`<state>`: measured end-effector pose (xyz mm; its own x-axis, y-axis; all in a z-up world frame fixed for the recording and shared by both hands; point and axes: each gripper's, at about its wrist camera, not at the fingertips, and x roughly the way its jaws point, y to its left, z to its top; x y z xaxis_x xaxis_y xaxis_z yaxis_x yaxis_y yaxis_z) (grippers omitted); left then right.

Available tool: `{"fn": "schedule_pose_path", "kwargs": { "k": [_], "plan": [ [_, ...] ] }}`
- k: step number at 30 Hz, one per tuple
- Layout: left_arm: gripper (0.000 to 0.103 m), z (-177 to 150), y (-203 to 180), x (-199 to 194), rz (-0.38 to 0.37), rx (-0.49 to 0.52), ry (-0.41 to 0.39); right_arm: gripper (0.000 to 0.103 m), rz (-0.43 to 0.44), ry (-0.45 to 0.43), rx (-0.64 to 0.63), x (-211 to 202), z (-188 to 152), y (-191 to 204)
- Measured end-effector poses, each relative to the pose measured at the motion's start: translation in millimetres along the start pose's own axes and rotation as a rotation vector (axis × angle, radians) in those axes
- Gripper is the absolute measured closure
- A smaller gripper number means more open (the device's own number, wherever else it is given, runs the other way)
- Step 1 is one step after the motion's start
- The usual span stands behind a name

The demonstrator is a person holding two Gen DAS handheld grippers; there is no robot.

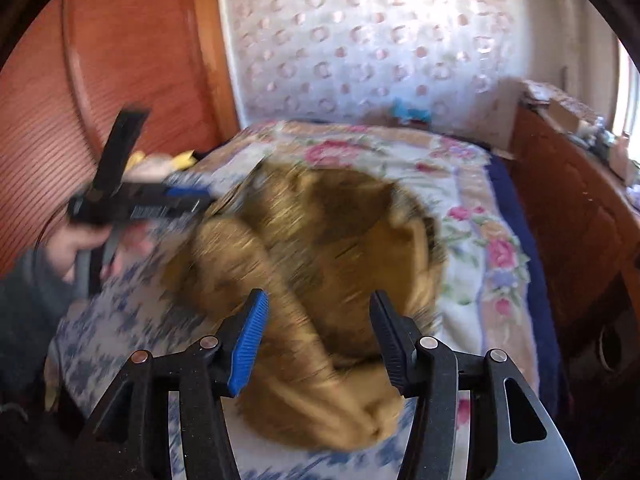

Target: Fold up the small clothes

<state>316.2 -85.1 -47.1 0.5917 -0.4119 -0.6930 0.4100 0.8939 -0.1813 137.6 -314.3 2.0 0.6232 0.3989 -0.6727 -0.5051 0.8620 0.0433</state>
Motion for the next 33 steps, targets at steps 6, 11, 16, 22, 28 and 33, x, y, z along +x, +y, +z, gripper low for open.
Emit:
{"fn": "schedule_pose_path", "kwargs": {
  "k": [6,11,16,22,28,33],
  "plan": [
    [0.025,-14.0,-1.3,-23.0,-0.019,0.028,-0.015,0.048,0.028,0.137,-0.131,23.5,-35.3,46.5],
    [0.025,-30.1,-3.2,-29.3,-0.035,0.044,-0.001,0.048,-0.062,0.208,-0.217,44.5,-50.1,50.5],
    [0.025,-36.5,-2.9,-26.7,-0.035,0.046,0.019,0.047,-0.07,0.217,-0.241,49.7,-64.3,52.8],
    [0.025,-37.6,-1.4,-28.3,-0.035,0.04,0.019,0.098,-0.062,0.209,-0.237,55.6,-63.4,35.1],
    [0.025,-37.8,-0.9,-34.3,-0.034,0.049,0.006,0.098,-0.125,0.049,-0.288,20.5,-14.8,22.1],
    [0.025,-31.6,-0.5,-28.8,-0.026,0.042,0.003,0.098,-0.213,-0.12,-0.187,16.0,63.9,-19.6]
  ]
}}
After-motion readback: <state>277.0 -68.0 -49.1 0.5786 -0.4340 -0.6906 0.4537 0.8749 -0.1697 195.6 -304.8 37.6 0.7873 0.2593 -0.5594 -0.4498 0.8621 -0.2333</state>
